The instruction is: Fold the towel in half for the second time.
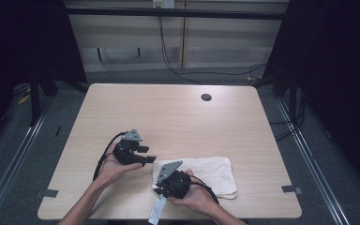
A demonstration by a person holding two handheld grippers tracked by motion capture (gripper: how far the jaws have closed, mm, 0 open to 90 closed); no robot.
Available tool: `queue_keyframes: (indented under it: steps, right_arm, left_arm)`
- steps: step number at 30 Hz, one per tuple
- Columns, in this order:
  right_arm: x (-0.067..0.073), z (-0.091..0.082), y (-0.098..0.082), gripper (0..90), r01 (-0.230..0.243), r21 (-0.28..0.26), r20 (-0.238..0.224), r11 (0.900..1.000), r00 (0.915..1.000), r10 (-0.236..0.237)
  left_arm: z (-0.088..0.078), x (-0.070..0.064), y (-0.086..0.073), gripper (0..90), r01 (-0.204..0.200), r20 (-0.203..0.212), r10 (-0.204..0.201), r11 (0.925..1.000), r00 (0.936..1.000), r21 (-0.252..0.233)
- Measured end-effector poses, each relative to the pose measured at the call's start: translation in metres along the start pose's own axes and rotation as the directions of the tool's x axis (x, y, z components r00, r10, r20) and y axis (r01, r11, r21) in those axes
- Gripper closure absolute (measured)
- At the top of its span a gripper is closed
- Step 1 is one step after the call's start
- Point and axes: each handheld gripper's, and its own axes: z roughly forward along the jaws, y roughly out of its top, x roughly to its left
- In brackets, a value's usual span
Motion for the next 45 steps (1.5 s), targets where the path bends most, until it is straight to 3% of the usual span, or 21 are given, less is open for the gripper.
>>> queue_keyframes:
  steps: [4, 7, 11, 17, 20, 23, 27, 28, 30, 31, 34, 36, 40, 42, 45]
  right_arm:
    - [0.000, 0.000, 0.000, 81.7, -0.003, 0.001, 0.013, 1.000, 0.9999, 0.003]
    - [-0.002, 0.000, 0.000, 82.0, -0.026, 0.000, -0.002, 1.000, 0.9997, 0.026]
    - [-0.002, 0.000, 0.000, 82.0, -0.021, 0.003, -0.004, 1.000, 0.9998, 0.021]
    - [-0.002, 0.000, 0.000, 82.0, -0.020, -0.004, -0.004, 1.000, 0.9998, 0.020]
    - [-0.002, 0.000, 0.000, 81.9, -0.026, 0.000, -0.008, 1.000, 0.9996, 0.026]
    - [-0.002, 0.000, 0.000, 81.9, -0.018, 0.002, -0.006, 1.000, 0.9998, 0.018]
    - [-0.001, 0.000, 0.001, 82.0, -0.026, 0.011, 0.001, 1.000, 0.9997, 0.026]
    - [-0.001, 0.000, 0.001, 82.0, -0.027, 0.009, 0.002, 1.000, 0.9996, 0.027]
    - [0.000, 0.000, 0.001, 82.1, -0.034, 0.010, 0.007, 0.999, 0.9994, 0.033]
    - [0.000, 0.000, 0.002, 82.4, -0.032, 0.011, 0.004, 0.999, 0.9995, 0.032]
    - [-0.001, 0.000, 0.002, 82.6, -0.039, 0.014, 0.005, 0.999, 0.9992, 0.039]
    - [-0.002, 0.000, 0.002, 82.7, -0.042, 0.012, -0.004, 0.999, 0.9991, 0.042]
    - [-0.002, 0.000, 0.003, 82.8, -0.045, 0.007, -0.012, 0.999, 0.9989, 0.045]
    - [-0.001, -0.001, 0.003, 82.9, -0.044, 0.003, -0.011, 0.999, 0.9990, 0.044]
    - [0.000, -0.004, 0.005, 82.8, -0.055, -0.029, -0.018, 0.998, 0.9983, 0.055]
  left_arm:
    - [0.006, -0.004, 0.000, 44.3, -0.010, 0.019, 0.010, 0.9999, 0.9998, 0.010]
    - [0.010, -0.005, -0.001, 44.1, -0.015, 0.026, 0.014, 0.9995, 0.9996, 0.027]
    - [0.016, -0.006, -0.004, 45.5, -0.028, 0.009, 0.027, 0.9984, 0.9996, 0.049]
    - [0.021, -0.009, -0.005, 46.3, -0.046, 0.020, 0.045, 0.9963, 0.9988, 0.073]
    - [0.024, -0.010, -0.005, 49.7, -0.062, 0.036, 0.058, 0.9930, 0.9976, 0.101]
    - [0.024, -0.008, -0.005, 51.8, -0.040, 0.043, 0.036, 0.9939, 0.9984, 0.103]
    - [0.025, -0.015, -0.006, 61.9, -0.085, 0.061, 0.079, 0.9909, 0.9950, 0.105]
    - [0.024, -0.017, -0.006, 64.9, -0.102, 0.037, 0.099, 0.9892, 0.9944, 0.105]
    - [0.026, -0.020, -0.008, 79.9, -0.094, 0.066, 0.089, 0.9913, 0.9939, 0.091]
    - [0.025, -0.020, -0.008, 82.5, -0.104, 0.065, 0.098, 0.9901, 0.9931, 0.095]
    - [0.024, -0.019, -0.008, 84.4, -0.099, 0.084, 0.092, 0.9914, 0.9922, 0.086]
    - [0.023, -0.014, -0.010, 84.7, -0.070, 0.108, 0.061, 0.9948, 0.9923, 0.074]
    - [0.016, -0.011, -0.009, 84.7, -0.041, 0.118, 0.036, 0.9981, 0.9924, 0.046]
    - [0.014, -0.012, -0.007, 84.7, -0.047, 0.110, 0.042, 0.9981, 0.9930, 0.040]
    - [0.012, -0.012, -0.005, 84.7, -0.037, 0.117, 0.033, 0.9988, 0.9925, 0.030]
